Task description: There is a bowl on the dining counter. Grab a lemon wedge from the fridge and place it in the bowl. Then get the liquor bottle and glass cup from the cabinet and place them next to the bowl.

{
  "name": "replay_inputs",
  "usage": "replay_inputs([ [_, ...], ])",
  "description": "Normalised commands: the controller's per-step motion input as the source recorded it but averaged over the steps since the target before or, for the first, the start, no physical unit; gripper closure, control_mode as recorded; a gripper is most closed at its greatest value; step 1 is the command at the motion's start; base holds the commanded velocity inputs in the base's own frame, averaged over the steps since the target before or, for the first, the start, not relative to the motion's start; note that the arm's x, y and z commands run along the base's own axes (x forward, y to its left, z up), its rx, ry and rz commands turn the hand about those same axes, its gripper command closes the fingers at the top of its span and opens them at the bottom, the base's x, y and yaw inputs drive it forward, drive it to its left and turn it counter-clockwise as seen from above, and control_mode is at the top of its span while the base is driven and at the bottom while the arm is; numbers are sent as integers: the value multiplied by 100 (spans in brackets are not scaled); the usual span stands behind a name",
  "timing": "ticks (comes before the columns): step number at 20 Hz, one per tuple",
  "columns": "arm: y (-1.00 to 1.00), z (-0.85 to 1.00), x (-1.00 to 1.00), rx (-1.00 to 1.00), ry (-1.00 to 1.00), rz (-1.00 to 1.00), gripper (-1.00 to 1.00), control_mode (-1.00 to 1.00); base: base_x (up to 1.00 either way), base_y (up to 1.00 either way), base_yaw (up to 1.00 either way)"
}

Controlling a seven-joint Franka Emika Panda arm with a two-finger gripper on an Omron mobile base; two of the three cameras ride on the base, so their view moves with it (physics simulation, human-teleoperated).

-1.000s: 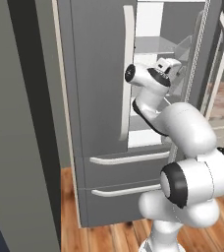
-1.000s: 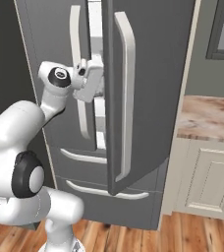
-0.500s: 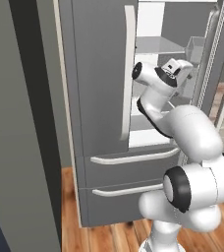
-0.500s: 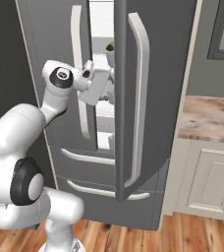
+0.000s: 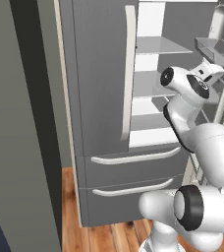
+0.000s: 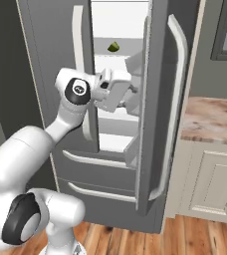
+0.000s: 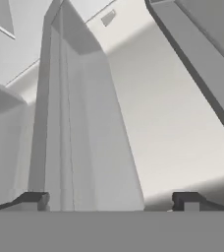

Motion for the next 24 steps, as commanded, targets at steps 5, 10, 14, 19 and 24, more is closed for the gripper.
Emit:
replay_inputs([
  [5, -100, 23, -25, 0, -14, 0, -100, -100, 0, 0, 0],
  [10, -99, 17, -5, 0, -11, 0, -100, -100, 0, 0, 0],
  [14, -43, 1, -36, 0, -18, 0, -100, -100, 0, 0, 0],
  [19, 14, 0, -66, 0, -17, 4, -100, -100, 0, 0, 0],
  [24, 70, 22, -40, 7, -3, 1, -100, -100, 0, 0, 0],
])
